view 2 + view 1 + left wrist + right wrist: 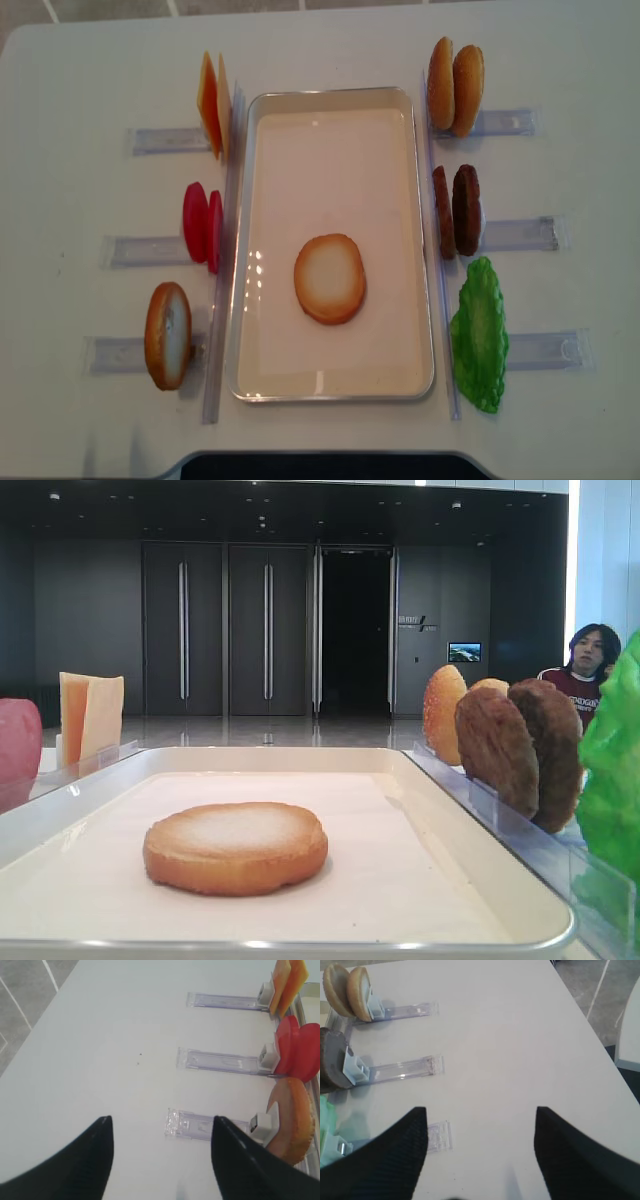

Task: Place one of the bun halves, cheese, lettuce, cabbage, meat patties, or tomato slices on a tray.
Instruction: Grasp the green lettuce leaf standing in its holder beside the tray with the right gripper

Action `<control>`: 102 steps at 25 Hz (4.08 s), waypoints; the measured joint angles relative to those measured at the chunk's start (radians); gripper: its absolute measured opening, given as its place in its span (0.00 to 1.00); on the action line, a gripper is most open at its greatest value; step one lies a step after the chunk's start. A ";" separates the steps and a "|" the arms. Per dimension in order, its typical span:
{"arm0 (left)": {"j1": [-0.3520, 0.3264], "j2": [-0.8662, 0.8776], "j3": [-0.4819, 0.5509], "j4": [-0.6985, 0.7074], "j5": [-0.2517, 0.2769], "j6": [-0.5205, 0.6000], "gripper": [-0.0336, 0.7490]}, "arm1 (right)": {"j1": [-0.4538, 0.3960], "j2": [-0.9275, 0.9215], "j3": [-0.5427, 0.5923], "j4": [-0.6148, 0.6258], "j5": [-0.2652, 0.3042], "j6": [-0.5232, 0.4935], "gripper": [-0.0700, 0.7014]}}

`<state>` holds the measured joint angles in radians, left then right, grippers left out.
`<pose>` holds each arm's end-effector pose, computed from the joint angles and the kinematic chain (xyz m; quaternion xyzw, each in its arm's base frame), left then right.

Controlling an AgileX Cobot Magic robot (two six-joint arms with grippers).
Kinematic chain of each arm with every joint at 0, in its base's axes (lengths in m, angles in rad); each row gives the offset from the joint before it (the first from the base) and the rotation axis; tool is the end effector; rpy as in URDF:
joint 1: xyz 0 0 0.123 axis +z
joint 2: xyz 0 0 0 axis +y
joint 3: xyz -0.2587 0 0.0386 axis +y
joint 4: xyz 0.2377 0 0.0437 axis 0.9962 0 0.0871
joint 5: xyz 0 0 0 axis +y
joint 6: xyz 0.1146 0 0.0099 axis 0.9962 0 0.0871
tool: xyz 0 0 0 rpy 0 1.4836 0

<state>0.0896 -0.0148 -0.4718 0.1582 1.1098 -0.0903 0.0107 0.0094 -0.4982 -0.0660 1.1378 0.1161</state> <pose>0.0270 0.0187 0.2498 -0.0823 0.8625 0.0787 0.4931 0.0283 -0.0066 0.2530 0.0484 0.8736 -0.0022 0.4842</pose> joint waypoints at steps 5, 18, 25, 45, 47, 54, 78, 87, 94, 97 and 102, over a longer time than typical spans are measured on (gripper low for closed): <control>0.000 0.000 0.000 0.000 0.000 0.000 0.64 | 0.000 0.120 0.000 0.010 0.000 0.000 0.70; 0.000 0.000 0.000 0.000 0.000 0.000 0.64 | 0.000 0.220 -0.001 0.074 0.006 -0.008 0.70; 0.000 0.000 0.000 0.000 0.000 0.000 0.64 | 0.000 0.481 -0.038 0.164 0.077 -0.025 0.70; 0.000 0.000 0.000 0.000 0.000 0.000 0.64 | 0.001 0.982 -0.349 0.296 0.083 -0.086 0.70; 0.000 0.000 0.001 0.000 0.000 0.000 0.64 | 0.011 0.984 -0.349 0.323 0.083 -0.071 0.70; 0.000 0.000 0.001 0.000 0.000 0.000 0.64 | 0.175 0.984 -0.350 0.350 0.083 0.078 0.70; 0.000 0.000 0.001 0.000 0.000 0.000 0.64 | 0.676 1.172 -0.351 0.204 -0.093 0.443 0.70; 0.000 0.000 0.001 0.000 0.000 0.000 0.64 | 0.676 1.233 -0.351 0.150 -0.100 0.444 0.68; 0.000 0.000 0.001 0.000 0.000 0.000 0.64 | 0.676 1.241 -0.350 0.130 -0.104 0.444 0.57; 0.000 0.000 0.001 0.000 0.000 0.000 0.64 | 0.676 1.242 -0.338 0.129 -0.113 0.443 0.54; 0.000 0.000 0.001 0.000 0.000 0.000 0.64 | 0.676 1.243 -0.316 0.129 -0.123 0.437 0.52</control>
<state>0.0896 -0.0148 -0.4706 0.1582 1.1098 -0.0903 0.6870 1.2521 -0.8139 0.0629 1.0148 0.5533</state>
